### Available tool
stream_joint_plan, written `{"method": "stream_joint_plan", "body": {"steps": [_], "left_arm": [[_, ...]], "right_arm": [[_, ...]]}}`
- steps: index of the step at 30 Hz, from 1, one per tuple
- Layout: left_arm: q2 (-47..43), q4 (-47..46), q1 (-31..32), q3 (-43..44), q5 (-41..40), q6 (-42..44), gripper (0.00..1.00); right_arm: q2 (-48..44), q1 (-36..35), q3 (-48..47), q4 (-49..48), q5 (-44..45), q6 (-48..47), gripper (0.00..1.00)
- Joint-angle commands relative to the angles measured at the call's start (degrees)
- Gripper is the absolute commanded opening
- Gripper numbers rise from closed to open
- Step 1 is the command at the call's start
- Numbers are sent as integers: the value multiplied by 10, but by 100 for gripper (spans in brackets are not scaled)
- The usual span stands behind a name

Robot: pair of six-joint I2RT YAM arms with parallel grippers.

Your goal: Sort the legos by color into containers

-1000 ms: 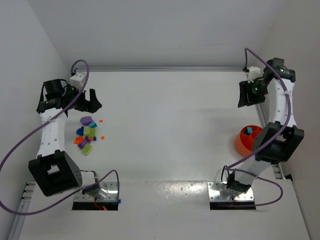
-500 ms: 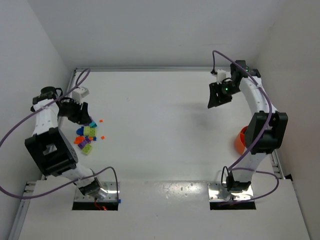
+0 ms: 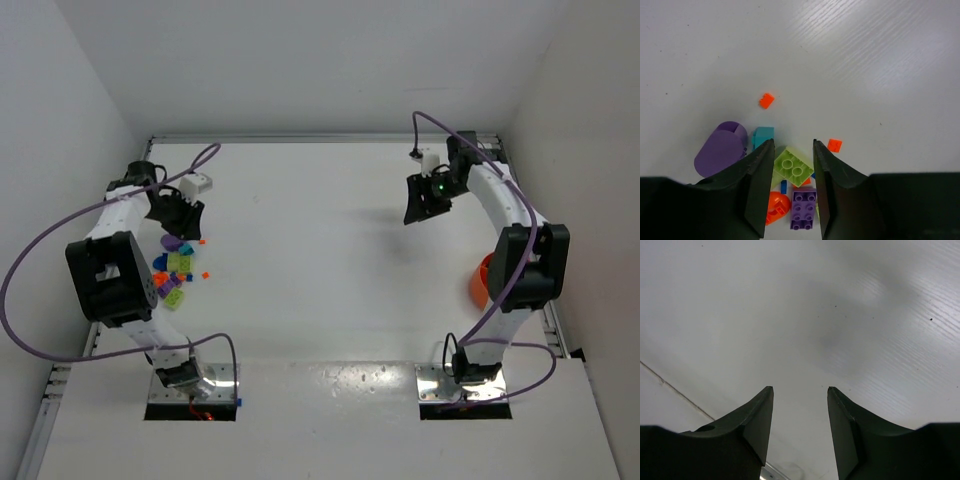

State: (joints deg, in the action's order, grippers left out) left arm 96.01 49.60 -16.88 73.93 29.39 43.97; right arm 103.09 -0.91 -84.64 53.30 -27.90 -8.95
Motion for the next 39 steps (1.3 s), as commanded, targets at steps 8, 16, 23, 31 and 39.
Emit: {"method": "stream_joint_plan", "body": {"steps": [8, 16, 23, 31, 39], "left_arm": [[51, -86, 16, -15, -94, -36, 43], [93, -92, 21, -2, -120, -29, 46], [110, -86, 21, -2, -125, -13, 47], [110, -86, 21, -13, -154, 3, 47], [99, -86, -2, -19, -154, 9, 43]], "right_arm": [[-21, -9, -10, -15, -16, 11, 48], [-21, -14, -10, -15, -11, 17, 48], [-16, -14, -10, -15, -11, 17, 48], [-10, -19, -10, -10, -11, 17, 48], [-10, -19, -10, -10, -6, 17, 48]]}}
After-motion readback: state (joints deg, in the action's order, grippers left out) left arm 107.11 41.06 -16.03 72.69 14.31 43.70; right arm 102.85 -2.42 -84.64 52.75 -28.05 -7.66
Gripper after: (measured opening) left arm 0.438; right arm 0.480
